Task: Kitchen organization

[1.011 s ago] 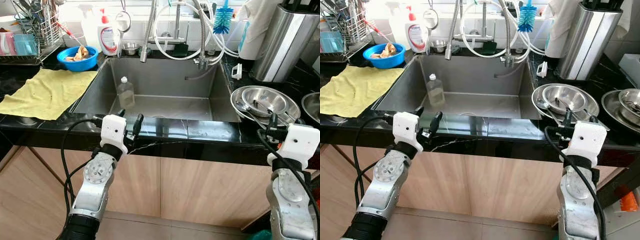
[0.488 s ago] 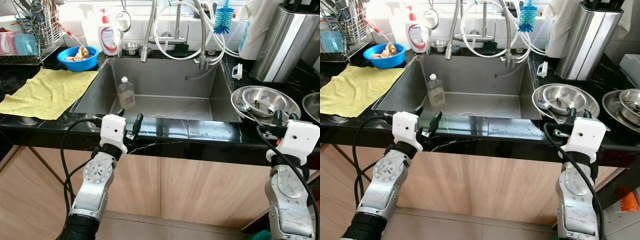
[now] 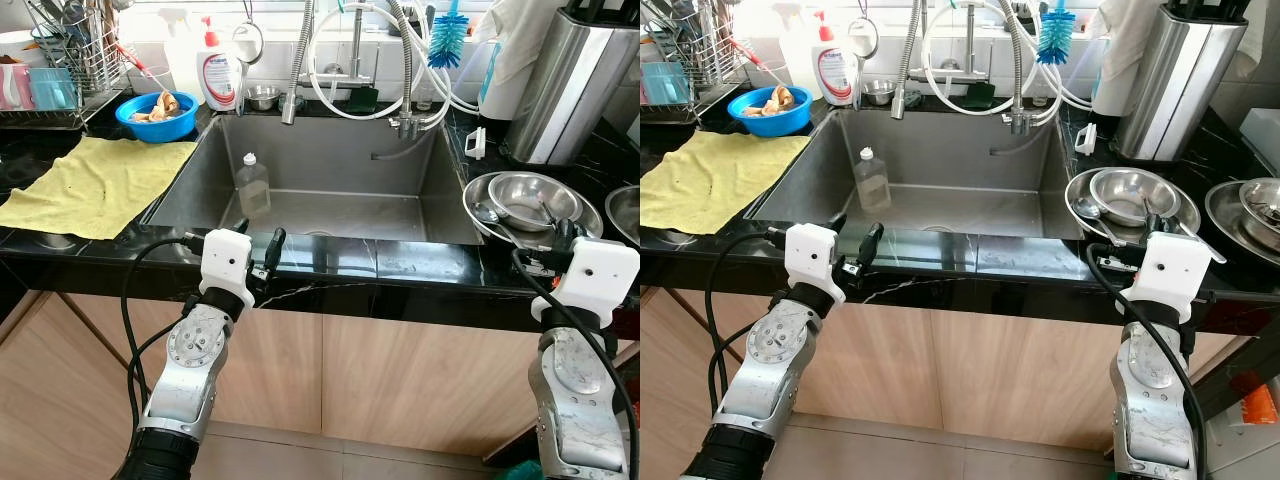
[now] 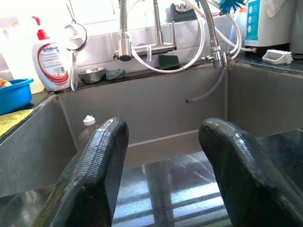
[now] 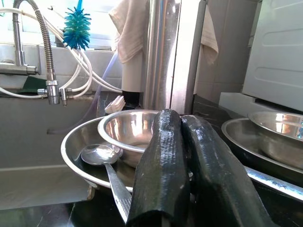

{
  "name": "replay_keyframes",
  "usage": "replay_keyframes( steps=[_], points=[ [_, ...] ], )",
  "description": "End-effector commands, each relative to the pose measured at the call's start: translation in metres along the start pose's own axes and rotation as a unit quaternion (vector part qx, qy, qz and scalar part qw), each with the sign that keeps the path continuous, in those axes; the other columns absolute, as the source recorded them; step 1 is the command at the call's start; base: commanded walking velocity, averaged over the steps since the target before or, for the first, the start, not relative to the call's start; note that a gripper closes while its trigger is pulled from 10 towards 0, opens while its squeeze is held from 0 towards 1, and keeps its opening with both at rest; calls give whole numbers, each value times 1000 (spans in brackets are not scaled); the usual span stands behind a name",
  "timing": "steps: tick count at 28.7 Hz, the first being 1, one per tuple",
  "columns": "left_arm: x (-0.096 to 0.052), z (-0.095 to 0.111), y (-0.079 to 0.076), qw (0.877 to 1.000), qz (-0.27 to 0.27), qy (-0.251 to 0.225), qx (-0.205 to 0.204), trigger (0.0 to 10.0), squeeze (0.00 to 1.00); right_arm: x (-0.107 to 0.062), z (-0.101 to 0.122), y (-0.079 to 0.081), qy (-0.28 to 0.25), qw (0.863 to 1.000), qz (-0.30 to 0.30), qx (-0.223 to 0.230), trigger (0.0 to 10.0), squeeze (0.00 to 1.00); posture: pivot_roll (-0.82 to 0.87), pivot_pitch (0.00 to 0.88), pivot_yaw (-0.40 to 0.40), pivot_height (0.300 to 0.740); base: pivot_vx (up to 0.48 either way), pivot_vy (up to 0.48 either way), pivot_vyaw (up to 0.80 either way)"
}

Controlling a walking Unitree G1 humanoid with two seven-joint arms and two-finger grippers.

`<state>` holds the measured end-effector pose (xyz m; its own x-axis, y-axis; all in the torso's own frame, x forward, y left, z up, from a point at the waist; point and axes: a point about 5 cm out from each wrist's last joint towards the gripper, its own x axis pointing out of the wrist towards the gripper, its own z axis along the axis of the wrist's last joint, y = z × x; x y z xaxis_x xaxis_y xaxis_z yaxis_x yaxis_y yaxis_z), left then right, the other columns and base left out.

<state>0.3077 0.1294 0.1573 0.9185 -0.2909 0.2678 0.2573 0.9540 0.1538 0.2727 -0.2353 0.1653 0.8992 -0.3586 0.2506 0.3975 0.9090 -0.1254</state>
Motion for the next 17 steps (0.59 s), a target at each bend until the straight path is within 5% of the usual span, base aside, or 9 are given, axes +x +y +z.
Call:
replay_keyframes(
  steps=[1, 13, 15, 16, 17],
  points=[
    [4, 7, 3, 1000, 0, -11, 7, 10000, 0, 3, 3, 1, -4, 1000, -1, 4, 0, 0, -64, 0, 27, 740, 0, 0, 0],
    [7, 10, 13, 1000, 19, -16, 15, 10000, 0, 11, 26, 23, -45, 998, 33, 43, 0, 0, -54, 0, 22, 740, 0, 0, 0],
    [8, 11, 14, 1000, 21, -17, 13, 10000, 0, 12, 41, 27, -69, 996, 41, 50, 3412, 0, -52, 0, 22, 740, 0, 0, 0],
    [8, 11, 14, 1000, 22, -18, 12, 10000, 0, 12, 49, 28, -82, 995, 40, 52, 8667, 0, -53, 0, 21, 740, 0, 0, 0],
    [8, 11, 14, 1000, 22, -18, 12, 10000, 0, 12, 54, 28, -90, 994, 39, 53, 8667, 0, -53, 0, 21, 740, 0, 0, 0]
  ],
)
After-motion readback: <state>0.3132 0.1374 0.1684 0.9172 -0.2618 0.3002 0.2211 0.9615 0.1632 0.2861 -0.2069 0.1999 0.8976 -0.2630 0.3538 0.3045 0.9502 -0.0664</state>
